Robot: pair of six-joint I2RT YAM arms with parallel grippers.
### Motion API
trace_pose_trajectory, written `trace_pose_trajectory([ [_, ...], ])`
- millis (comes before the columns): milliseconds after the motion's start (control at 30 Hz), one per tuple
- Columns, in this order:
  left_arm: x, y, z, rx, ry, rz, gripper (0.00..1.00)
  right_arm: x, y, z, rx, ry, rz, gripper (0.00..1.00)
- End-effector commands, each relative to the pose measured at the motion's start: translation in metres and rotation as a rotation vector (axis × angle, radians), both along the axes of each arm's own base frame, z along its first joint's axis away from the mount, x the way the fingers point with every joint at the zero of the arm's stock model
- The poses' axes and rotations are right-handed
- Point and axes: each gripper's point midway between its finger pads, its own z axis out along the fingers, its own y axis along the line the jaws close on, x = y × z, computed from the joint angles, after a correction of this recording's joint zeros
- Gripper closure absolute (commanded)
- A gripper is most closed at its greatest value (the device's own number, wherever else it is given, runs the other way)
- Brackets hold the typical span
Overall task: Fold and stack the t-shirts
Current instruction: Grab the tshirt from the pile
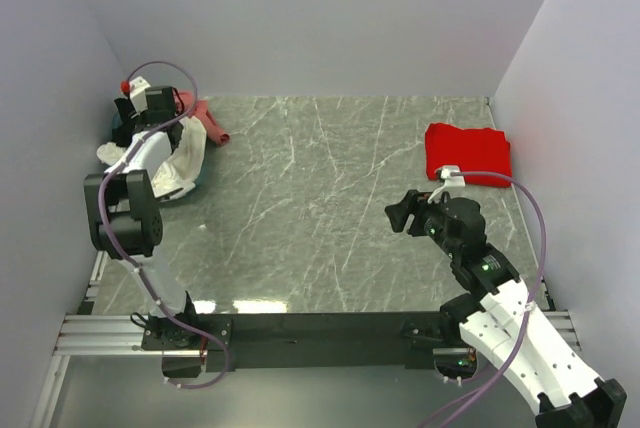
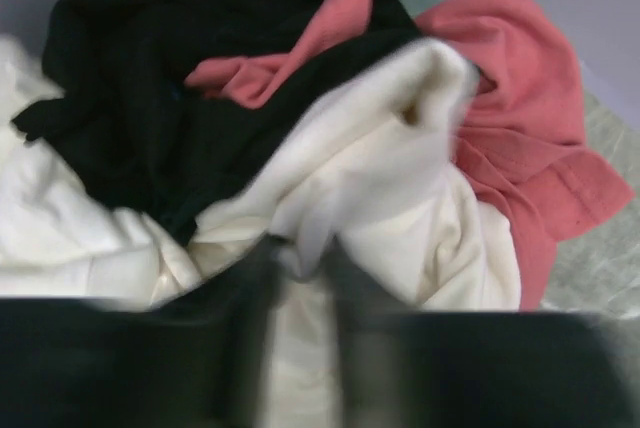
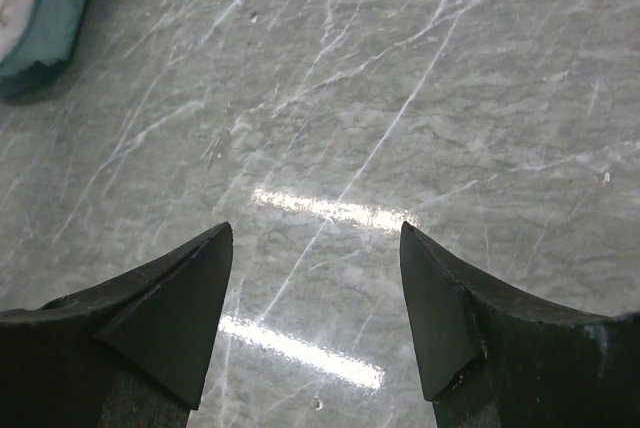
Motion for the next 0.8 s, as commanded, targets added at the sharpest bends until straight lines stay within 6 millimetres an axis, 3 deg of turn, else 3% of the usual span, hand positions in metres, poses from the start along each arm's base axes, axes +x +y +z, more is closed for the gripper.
trace_pose_trajectory([
  [0,0.022,-0.002,0.033,0.002,-0.072,-0.048,0.79,0.005,-0.001,0.011,-0.004,-0.041,-0.011,0.26],
  [33,0.023,-0.004,0.039,-0.004,-0.088,-0.056,0.93,0.005,-0.001,0.008,-0.005,-0.038,-0.010,0.25],
  [67,0.021,-0.005,0.054,-0.008,-0.120,-0.059,0.99,0.005,-0.001,0.006,-0.003,-0.036,-0.010,0.25],
  [133,0.021,-0.014,0.074,-0.033,-0.174,-0.099,0.99,0.005,0.000,0.004,-0.002,-0.030,-0.007,0.25],
  [167,0.018,-0.018,0.099,-0.037,-0.227,-0.115,0.99,0.006,0.000,0.004,-0.003,-0.027,-0.007,0.25],
  [233,0.016,-0.032,0.127,-0.070,-0.292,-0.186,1.00,0.006,0.001,0.005,0.001,-0.024,-0.004,0.26],
  [267,0.011,-0.038,0.160,-0.072,-0.362,-0.219,1.00,0.006,0.002,0.006,0.003,-0.026,-0.002,0.25],
  [333,0.010,-0.058,0.190,-0.121,-0.431,-0.320,1.00,0.006,0.004,0.008,0.013,-0.034,0.007,0.26],
  [367,0.008,-0.065,0.221,-0.124,-0.489,-0.357,1.00,0.006,0.005,0.007,0.016,-0.032,0.009,0.26],
  [433,0.005,-0.078,0.242,-0.152,-0.506,-0.421,1.00,0.006,0.006,0.006,0.020,-0.031,0.014,0.25],
  [467,0.004,-0.085,0.269,-0.152,-0.544,-0.462,1.00,0.006,0.006,0.005,0.017,-0.027,0.014,0.26],
  [533,-0.001,-0.090,0.287,-0.151,-0.555,-0.489,1.00,0.005,0.005,0.003,0.014,-0.025,0.015,0.25],
  [633,-0.022,-0.102,0.338,-0.125,-0.654,-0.561,0.99,0.005,0.005,0.002,0.017,-0.030,0.013,0.26],
  [733,-0.040,-0.121,0.357,-0.151,-0.714,-0.655,1.00,0.005,0.005,0.001,0.015,-0.028,0.015,0.25],
  [767,-0.056,-0.127,0.380,-0.145,-0.779,-0.683,0.99,0.005,0.005,0.001,0.012,-0.027,0.014,0.25],
])
